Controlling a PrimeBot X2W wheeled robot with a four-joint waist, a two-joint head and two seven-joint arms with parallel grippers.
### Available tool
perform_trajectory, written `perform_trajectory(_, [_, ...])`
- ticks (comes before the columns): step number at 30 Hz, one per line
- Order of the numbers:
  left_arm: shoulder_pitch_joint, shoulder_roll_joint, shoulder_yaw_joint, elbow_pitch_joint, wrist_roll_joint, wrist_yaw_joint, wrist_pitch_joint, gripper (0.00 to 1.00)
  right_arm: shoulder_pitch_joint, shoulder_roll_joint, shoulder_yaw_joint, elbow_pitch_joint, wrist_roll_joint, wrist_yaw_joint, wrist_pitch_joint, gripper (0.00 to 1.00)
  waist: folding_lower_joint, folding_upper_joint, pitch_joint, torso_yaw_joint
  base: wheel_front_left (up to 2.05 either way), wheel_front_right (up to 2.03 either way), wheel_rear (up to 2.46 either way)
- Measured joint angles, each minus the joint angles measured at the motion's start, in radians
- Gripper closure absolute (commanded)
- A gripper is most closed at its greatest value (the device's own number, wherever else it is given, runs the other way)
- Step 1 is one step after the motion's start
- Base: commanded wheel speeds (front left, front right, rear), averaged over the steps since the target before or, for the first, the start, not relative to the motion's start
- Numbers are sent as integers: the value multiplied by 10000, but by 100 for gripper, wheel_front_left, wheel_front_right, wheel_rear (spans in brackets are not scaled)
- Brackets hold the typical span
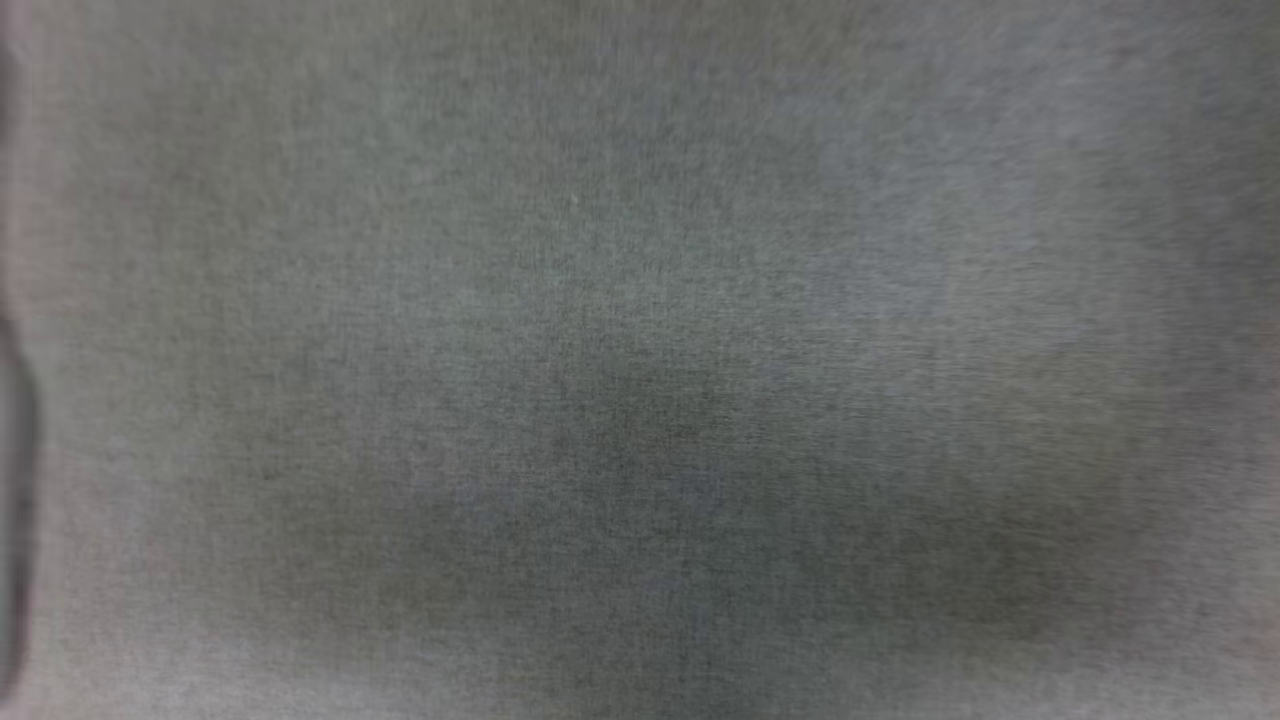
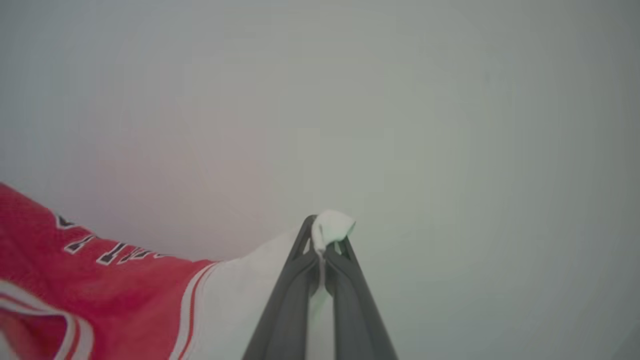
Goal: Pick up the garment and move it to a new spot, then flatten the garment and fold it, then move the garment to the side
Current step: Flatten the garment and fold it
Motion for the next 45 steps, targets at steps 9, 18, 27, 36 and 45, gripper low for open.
perform_trajectory(9, [1611,-330,-445,1308,-876,-201,757,100,1591,-25,947,579,3010,2,696,100,0,0,219,388,0,0,0])
perform_trajectory(18, [4165,389,-1651,46,-1885,-215,2644,100,4318,-1185,2002,-867,6266,2,3653,100,0,0,-1123,484,0,0,0])
perform_trajectory(27, [7688,2034,-1988,-2197,-2341,-4,3195,100,7900,-2815,2686,-3168,7582,2,4949,100,0,0,-2847,271,0,0,0])
perform_trajectory(36, [11834,3549,-1864,-6130,-3223,1484,4111,100,11190,-4186,3041,-5315,8301,6,6172,100,0,0,-4309,37,0,0,0])
perform_trajectory(45, [15346,5001,-1618,-9697,-3965,3273,4596,100,14065,-5020,2823,-6913,8845,6,7242,100,0,0,-5059,-66,0,0,0])
